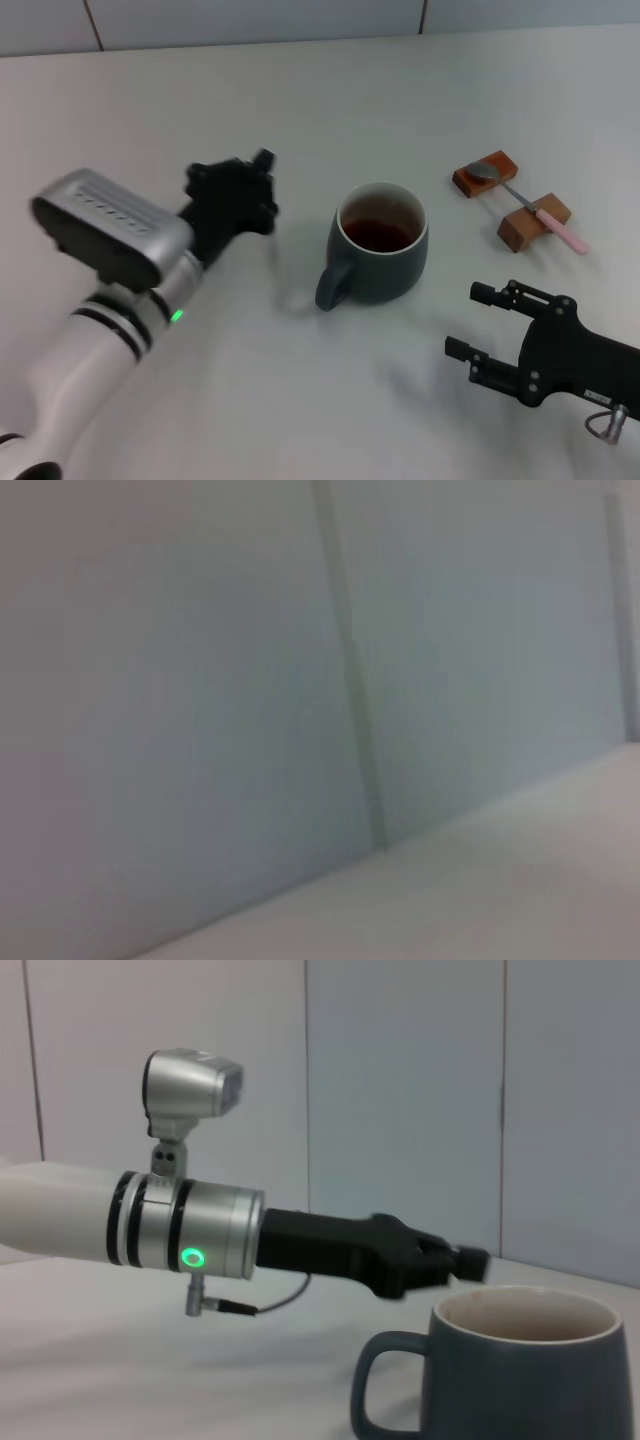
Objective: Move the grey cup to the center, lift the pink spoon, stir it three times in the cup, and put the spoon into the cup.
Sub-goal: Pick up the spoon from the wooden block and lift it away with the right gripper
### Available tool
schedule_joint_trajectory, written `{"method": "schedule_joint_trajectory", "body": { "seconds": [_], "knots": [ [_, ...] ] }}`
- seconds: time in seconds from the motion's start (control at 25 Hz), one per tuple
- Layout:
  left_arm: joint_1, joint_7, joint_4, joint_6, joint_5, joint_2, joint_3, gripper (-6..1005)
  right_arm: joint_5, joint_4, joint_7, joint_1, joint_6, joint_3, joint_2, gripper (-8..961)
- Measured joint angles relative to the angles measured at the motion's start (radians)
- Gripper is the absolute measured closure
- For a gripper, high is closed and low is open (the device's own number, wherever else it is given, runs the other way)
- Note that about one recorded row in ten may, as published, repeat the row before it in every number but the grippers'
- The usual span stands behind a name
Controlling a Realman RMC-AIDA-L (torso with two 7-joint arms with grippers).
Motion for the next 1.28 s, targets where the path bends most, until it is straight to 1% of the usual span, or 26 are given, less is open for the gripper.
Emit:
{"method": "schedule_joint_trajectory", "body": {
  "seconds": [0.04, 0.08, 0.12, 0.2, 0.24, 0.28, 0.32, 0.44, 0.48, 0.52, 0.64, 0.68, 0.84, 0.88, 0.92, 1.0, 1.04, 1.08, 1.12, 1.28],
  "knots": [
    [0.006, -0.027, 0.015, 0.033, 0.013, 0.004, -0.006, 1000, 0.0, 0.0, 0.0, 0.0, 0.0, 0.005, 0.0, 264],
    [0.016, -0.129, 0.064, 0.122, 0.067, 0.015, -0.01, 1000, 0.0, 0.0, 0.0, 0.0, 0.0, 0.013, 0.0, 264],
    [0.016, -0.129, 0.064, 0.122, 0.067, 0.015, -0.01, 1000, 0.0, 0.0, 0.0, 0.0, 0.0, 0.013, 0.0, 264],
    [0.021, -0.273, 0.135, 0.228, 0.144, 0.032, -0.012, 1000, 0.0, -0.002, 0.0, 0.002, 0.001, 0.019, 0.0, 264],
    [0.021, -0.356, 0.179, 0.292, 0.187, 0.039, -0.013, 1000, 0.0, -0.002, 0.0, 0.003, 0.001, 0.02, 0.0, 264],
    [0.016, -0.511, 0.281, 0.422, 0.268, 0.046, -0.012, 1000, 0.0, -0.004, 0.0, 0.003, 0.0, 0.022, 0.0, 264],
    [0.016, -0.511, 0.281, 0.422, 0.268, 0.046, -0.012, 1000, 0.0, -0.004, 0.0, 0.003, 0.0, 0.022, 0.0, 264],
    [0.008, -0.707, 0.452, 0.635, 0.386, 0.048, -0.006, 1000, 0.0, -0.005, 0.002, 0.003, -0.001, 0.022, -0.001, 264],
    [0.008, -0.779, 0.531, 0.749, 0.45, 0.047, -0.005, 1000, 0.0, -0.006, 0.004, 0.003, -0.002, 0.022, -0.001, 264],
    [0.008, -0.779, 0.531, 0.749, 0.45, 0.047, -0.005, 1000, 0.0, -0.006, 0.004, 0.003, -0.002, 0.022, -0.001, 265],
    [0.032, -0.832, 0.596, 0.877, 0.53, 0.05, -0.004, 1001, 0.0, -0.006, 0.005, 0.003, -0.001, 0.025, -0.002, 265],
    [0.056, -0.841, 0.614, 0.94, 0.571, 0.054, -0.003, 1001, 0.0, -0.006, 0.006, 0.003, 0.0, 0.029, -0.002, 265],
    [0.08, -0.832, 0.637, 0.983, 0.623, 0.051, 0.005, 1001, 0.0, -0.006, 0.007, 0.005, 0.001, 0.036, -0.002, 265],
    [0.089, -0.824, 0.663, 0.981, 0.645, 0.039, 0.03, 1001, 0.0, -0.006, 0.008, 0.007, 0.001, 0.036, -0.002, 265],
    [0.089, -0.824, 0.663, 0.981, 0.645, 0.039, 0.03, 1001, 0.0, -0.006, 0.008, 0.007, 0.001, 0.036, -0.002, 265],
    [0.091, -0.808, 0.69, 0.968, 0.647, 0.024, 0.057, 1001, 0.0, -0.006, 0.008, 0.008, 0.001, 0.036, -0.002, 264],
    [0.092, -0.779, 0.711, 0.951, 0.648, 0.009, 0.081, 1001, 0.0, -0.006, 0.008, 0.009, 0.002, 0.036, -0.001, 264],
    [0.093, -0.755, 0.719, 0.933, 0.648, 0.002, 0.094, 1001, 0.0, -0.006, 0.008, 0.009, 0.002, 0.036, -0.001, 264],
    [0.093, -0.755, 0.719, 0.933, 0.648, 0.002, 0.094, 1000, 0.0, -0.006, 0.008, 0.009, 0.002, 0.036, -0.001, 264],
    [0.096, -0.738, 0.708, 0.858, 0.646, -0.002, 0.108, 1000, 0.0, -0.006, 0.009, 0.007, 0.002, 0.036, 0.0, 264]
  ]
}}
